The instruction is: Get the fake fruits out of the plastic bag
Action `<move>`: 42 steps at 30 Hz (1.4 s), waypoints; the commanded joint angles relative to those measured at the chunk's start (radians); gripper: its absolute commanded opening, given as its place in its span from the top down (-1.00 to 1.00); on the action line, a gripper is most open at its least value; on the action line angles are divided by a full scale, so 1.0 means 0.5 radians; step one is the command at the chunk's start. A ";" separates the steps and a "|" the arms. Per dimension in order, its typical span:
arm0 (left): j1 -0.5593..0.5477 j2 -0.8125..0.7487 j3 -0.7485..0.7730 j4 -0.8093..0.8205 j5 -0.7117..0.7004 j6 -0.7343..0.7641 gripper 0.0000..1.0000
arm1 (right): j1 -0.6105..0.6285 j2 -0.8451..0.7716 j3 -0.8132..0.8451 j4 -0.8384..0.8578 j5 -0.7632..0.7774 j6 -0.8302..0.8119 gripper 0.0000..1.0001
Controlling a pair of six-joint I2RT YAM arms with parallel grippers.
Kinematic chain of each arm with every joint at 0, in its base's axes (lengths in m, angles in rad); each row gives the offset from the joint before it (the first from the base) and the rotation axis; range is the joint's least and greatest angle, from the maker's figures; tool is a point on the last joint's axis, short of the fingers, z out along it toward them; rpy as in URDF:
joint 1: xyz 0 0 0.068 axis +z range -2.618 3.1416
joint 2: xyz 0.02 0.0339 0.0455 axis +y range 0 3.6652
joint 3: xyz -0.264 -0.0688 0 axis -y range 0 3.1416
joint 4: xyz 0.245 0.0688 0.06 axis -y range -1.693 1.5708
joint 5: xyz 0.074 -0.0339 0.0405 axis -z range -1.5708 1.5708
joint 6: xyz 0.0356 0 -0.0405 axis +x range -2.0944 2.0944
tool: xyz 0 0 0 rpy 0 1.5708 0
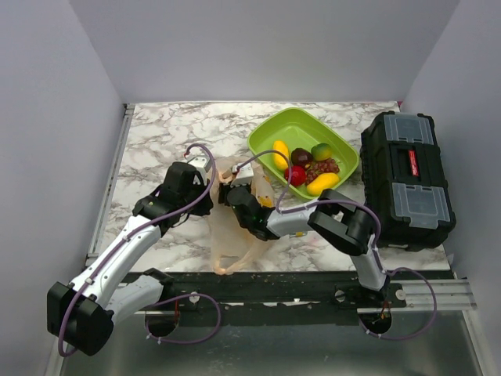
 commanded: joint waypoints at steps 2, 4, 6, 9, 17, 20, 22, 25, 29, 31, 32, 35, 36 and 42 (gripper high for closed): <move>0.009 -0.016 -0.028 0.041 0.060 -0.014 1.00 | 0.001 0.118 0.117 0.136 0.175 -0.075 -0.28; 0.011 -0.013 -0.025 0.037 0.060 -0.017 1.00 | -0.008 0.150 0.153 0.145 0.194 -0.093 -0.41; 0.010 -0.012 -0.025 0.037 0.057 -0.015 1.00 | -0.025 0.173 0.183 0.132 0.184 -0.101 -0.59; 0.009 -0.011 -0.022 0.028 0.048 -0.014 1.00 | -0.033 0.157 0.154 0.190 0.083 -0.130 -0.66; -0.005 0.001 0.066 -0.003 0.195 -0.145 1.00 | -0.031 -0.006 -0.037 0.201 0.021 -0.102 -0.74; -0.111 0.037 0.154 -0.034 0.219 -0.164 1.00 | -0.031 -0.092 -0.123 0.171 0.003 -0.107 -0.82; -0.202 0.063 0.223 -0.077 0.225 -0.161 1.00 | -0.031 -0.155 -0.223 0.193 -0.013 -0.114 -0.86; -0.339 0.070 0.334 -0.176 0.215 -0.172 1.00 | -0.033 -0.251 -0.394 0.313 -0.141 -0.124 -0.95; -0.397 -0.075 0.272 -0.187 0.155 -0.212 1.00 | -0.032 -0.261 -0.483 0.417 -0.394 -0.152 -1.00; -0.398 -0.139 0.207 -0.209 0.033 -0.194 1.00 | -0.033 -0.230 -0.442 0.404 -0.512 -0.155 -1.00; -0.399 -0.156 0.187 -0.245 -0.075 -0.173 1.00 | -0.031 -0.212 -0.426 0.413 -0.563 -0.160 -1.00; -0.398 -0.150 0.152 -0.386 -0.502 -0.120 1.00 | -0.032 -0.138 -0.371 0.464 -0.742 -0.192 -1.00; -0.396 -0.135 0.143 -0.417 -0.613 -0.115 1.00 | -0.033 -0.112 -0.333 0.445 -0.797 -0.211 -1.00; -0.323 -0.111 0.061 -0.453 -0.779 -0.279 1.00 | -0.032 0.042 -0.109 0.387 -0.928 -0.297 -1.00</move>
